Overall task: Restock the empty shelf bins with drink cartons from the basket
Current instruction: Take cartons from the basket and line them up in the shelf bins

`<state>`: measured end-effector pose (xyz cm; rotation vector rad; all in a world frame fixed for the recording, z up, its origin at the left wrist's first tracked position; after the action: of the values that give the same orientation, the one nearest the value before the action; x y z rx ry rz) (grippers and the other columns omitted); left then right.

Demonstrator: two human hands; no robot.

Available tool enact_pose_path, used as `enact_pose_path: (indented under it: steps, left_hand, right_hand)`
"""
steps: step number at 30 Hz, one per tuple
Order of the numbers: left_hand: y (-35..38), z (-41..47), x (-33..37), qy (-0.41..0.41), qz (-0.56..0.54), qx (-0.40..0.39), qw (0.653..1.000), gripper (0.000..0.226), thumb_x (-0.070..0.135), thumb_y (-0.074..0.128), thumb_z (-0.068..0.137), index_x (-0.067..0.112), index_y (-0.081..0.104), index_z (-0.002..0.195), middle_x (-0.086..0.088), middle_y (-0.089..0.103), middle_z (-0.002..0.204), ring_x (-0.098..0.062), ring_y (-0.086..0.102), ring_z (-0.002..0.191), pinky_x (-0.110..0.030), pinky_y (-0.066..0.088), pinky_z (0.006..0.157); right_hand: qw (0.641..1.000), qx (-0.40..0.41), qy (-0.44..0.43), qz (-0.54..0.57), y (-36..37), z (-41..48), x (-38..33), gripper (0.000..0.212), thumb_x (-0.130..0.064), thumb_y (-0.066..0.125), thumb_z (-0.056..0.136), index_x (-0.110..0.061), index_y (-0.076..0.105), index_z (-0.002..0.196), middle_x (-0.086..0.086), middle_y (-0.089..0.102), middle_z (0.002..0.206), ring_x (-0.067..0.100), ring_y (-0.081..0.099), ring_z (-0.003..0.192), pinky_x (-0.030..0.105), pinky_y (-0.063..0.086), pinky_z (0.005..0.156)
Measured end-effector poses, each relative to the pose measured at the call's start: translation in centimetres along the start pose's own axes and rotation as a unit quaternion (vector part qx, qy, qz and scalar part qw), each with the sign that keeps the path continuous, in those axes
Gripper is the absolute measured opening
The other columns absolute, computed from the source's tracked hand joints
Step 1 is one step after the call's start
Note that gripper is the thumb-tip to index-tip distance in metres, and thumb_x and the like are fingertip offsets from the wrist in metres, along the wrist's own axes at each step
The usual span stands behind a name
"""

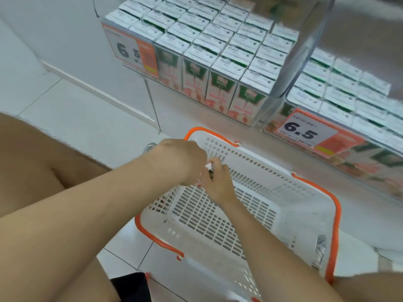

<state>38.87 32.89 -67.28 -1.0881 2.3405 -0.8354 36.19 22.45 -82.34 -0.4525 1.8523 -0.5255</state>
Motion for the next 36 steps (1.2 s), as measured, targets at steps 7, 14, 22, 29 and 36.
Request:
enact_pose_path:
  steps: [7, 14, 22, 29, 36]
  left_hand:
    - [-1.7, -3.6, -1.8, 0.062, -0.087, 0.019, 0.994, 0.064, 0.05, 0.063, 0.098, 0.023, 0.04, 0.152, -0.004, 0.059, 0.139, -0.025, 0.063, 0.115, -0.042, 0.054, 0.097]
    - [-7.7, -9.1, -3.4, 0.194, -0.298, 0.146, 0.923, 0.027, 0.037, 0.071, 0.098, 0.032, 0.057, 0.12, 0.01, 0.067, 0.115, -0.006, 0.072, 0.088, -0.037, 0.058, 0.084]
    - [-17.4, -12.8, -8.1, 0.179, -0.398, 0.442, 0.784, 0.036, 0.04, 0.069, 0.098, 0.034, 0.054, 0.131, 0.014, 0.061, 0.123, -0.009, 0.067, 0.1, -0.038, 0.056, 0.088]
    - [-17.8, -8.2, -8.7, 0.003, -0.141, 0.292, 0.946, 0.078, 0.061, 0.043, 0.103, 0.022, 0.013, 0.164, -0.006, 0.002, 0.173, -0.04, 0.001, 0.158, -0.06, 0.015, 0.123]
    - [-16.2, -5.2, -7.5, -0.016, -0.116, 0.189, 0.975, 0.075, 0.06, 0.04, 0.105, 0.026, 0.007, 0.163, -0.002, -0.004, 0.174, -0.049, 0.004, 0.155, -0.068, 0.021, 0.119]
  right_hand:
    - [0.99, 0.046, -0.104, 0.08, -7.5, -5.7, -9.5, 0.041, -0.056, 0.045, 0.107, -0.025, 0.056, 0.084, 0.005, 0.061, 0.067, 0.029, 0.064, 0.056, 0.04, 0.052, 0.054]
    - [0.959, 0.162, -0.188, 0.137, -15.2, -11.0, -19.4, 0.014, -0.041, 0.066, 0.1, -0.037, 0.062, 0.113, -0.005, 0.066, 0.093, 0.026, 0.068, 0.069, 0.049, 0.058, 0.059]
    - [0.88, 0.341, -0.329, -0.033, -24.1, -12.0, -29.4, 0.035, -0.012, 0.062, 0.098, -0.014, 0.058, 0.133, -0.001, 0.056, 0.113, 0.006, 0.055, 0.096, 0.015, 0.043, 0.079]
    - [0.801, 0.35, -0.254, -0.413, -26.6, -1.6, -32.4, 0.052, -0.004, 0.069, 0.092, -0.003, 0.05, 0.14, 0.015, 0.064, 0.114, 0.034, 0.062, 0.094, 0.038, 0.048, 0.073]
    - [0.853, 0.236, -0.095, -0.455, -27.7, 7.1, -32.7, 0.04, 0.013, 0.06, 0.087, -0.006, 0.062, 0.122, 0.015, 0.061, 0.1, 0.04, 0.063, 0.098, 0.042, 0.049, 0.078]
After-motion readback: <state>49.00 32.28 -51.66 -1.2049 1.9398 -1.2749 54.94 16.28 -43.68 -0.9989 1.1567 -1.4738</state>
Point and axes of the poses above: each hand's wrist, its own z-axis towards the middle knuckle, its own y-axis out of the palm, x = y × z, the point moved 10 cm from there along z, towards the middle knuckle
